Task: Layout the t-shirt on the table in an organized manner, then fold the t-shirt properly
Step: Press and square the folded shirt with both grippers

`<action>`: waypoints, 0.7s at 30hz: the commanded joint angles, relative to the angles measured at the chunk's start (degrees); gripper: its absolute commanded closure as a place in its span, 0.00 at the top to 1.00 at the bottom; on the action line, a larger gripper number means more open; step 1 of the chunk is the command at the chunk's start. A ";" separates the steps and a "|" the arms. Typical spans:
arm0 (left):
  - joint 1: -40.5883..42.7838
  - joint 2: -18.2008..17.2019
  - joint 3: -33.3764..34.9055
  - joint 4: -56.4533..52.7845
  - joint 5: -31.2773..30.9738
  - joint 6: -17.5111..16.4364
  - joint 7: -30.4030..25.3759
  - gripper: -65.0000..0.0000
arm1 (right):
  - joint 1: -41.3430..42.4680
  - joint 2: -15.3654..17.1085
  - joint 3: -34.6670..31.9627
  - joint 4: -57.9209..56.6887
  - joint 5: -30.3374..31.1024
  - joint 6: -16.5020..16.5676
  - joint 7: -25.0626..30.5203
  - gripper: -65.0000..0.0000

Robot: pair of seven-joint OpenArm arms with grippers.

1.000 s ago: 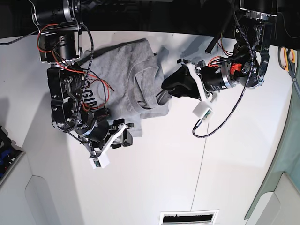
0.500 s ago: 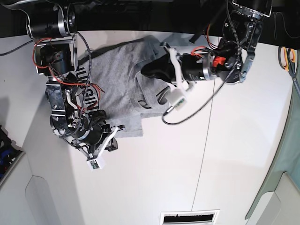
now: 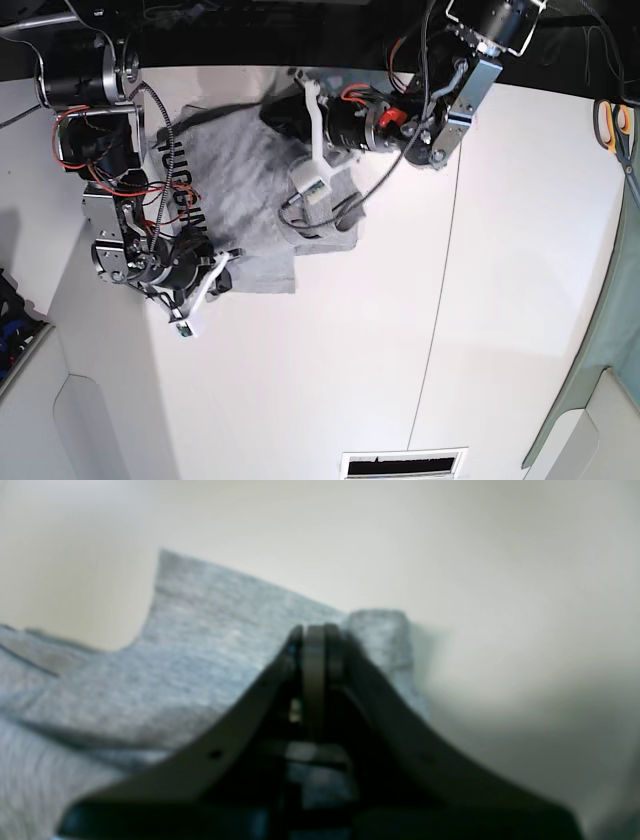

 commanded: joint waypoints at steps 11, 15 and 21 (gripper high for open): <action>-17.31 -1.62 -0.11 -16.22 3.61 -0.71 -3.06 0.00 | -14.88 4.00 0.09 13.88 17.05 1.79 -8.11 0.00; -21.03 -1.62 -0.09 -17.22 6.43 -0.71 -4.39 0.00 | -23.17 2.80 0.09 23.69 20.50 1.79 -8.13 0.00; -22.64 -1.62 -0.09 -17.29 6.38 -0.71 -4.37 0.00 | -30.69 -1.22 0.09 32.59 20.57 1.77 -8.31 0.00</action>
